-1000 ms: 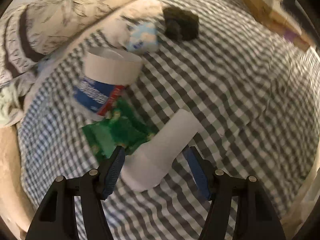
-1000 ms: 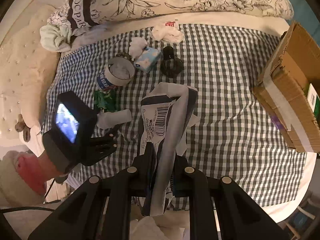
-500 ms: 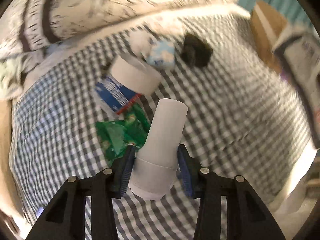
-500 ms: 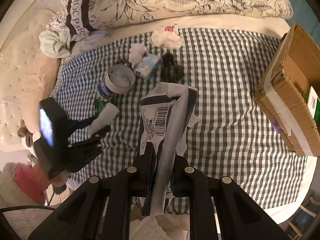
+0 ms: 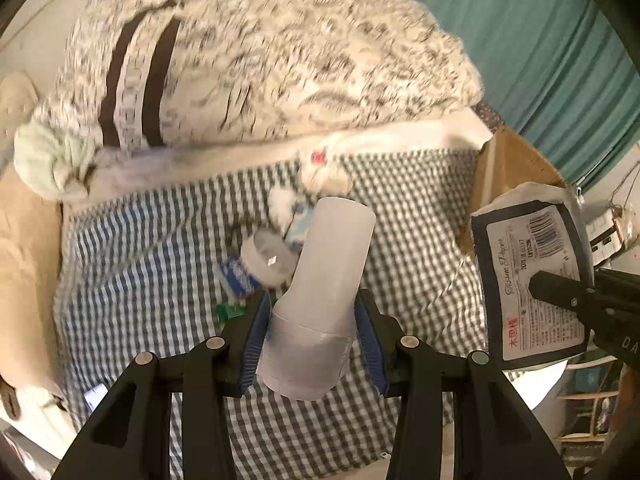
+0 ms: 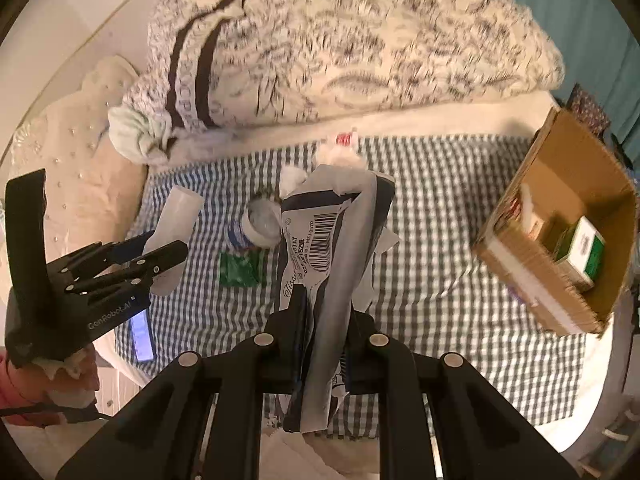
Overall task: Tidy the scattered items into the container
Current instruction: 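Carry the white bottle and white pouch over the cardboard box with both tools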
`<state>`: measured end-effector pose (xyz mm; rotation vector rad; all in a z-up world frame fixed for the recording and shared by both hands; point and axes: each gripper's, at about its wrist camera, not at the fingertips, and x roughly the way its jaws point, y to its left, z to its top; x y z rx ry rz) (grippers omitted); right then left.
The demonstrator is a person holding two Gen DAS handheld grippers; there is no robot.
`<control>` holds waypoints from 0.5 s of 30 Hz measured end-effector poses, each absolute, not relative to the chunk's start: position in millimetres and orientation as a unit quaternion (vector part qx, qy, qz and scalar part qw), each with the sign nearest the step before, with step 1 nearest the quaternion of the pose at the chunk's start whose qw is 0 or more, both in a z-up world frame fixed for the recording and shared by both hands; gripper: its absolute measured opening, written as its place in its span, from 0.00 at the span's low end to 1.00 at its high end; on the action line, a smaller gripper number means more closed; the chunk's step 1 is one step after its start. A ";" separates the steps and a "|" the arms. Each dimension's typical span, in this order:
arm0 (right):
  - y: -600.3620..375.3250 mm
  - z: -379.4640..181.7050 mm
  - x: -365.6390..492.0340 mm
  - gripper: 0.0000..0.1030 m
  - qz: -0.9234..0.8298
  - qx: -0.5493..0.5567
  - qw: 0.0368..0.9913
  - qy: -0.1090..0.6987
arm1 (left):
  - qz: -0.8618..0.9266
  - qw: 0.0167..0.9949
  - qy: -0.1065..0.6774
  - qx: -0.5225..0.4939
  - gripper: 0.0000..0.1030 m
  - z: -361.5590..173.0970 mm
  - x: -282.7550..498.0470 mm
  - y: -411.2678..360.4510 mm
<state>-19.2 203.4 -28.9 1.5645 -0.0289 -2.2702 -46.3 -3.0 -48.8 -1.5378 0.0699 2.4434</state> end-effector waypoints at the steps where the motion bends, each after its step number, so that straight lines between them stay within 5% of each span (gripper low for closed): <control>1: 207.2 -22.4 -19.1 0.13 -0.813 0.550 0.189 -0.012 | 0.841 0.130 0.026 -0.524 0.43 -43.4 -47.2 3.0; 15: 306.1 15.5 -29.2 0.13 -0.849 0.509 0.135 -0.039 | 0.837 0.188 0.046 -0.512 0.43 -16.2 -53.8 118.2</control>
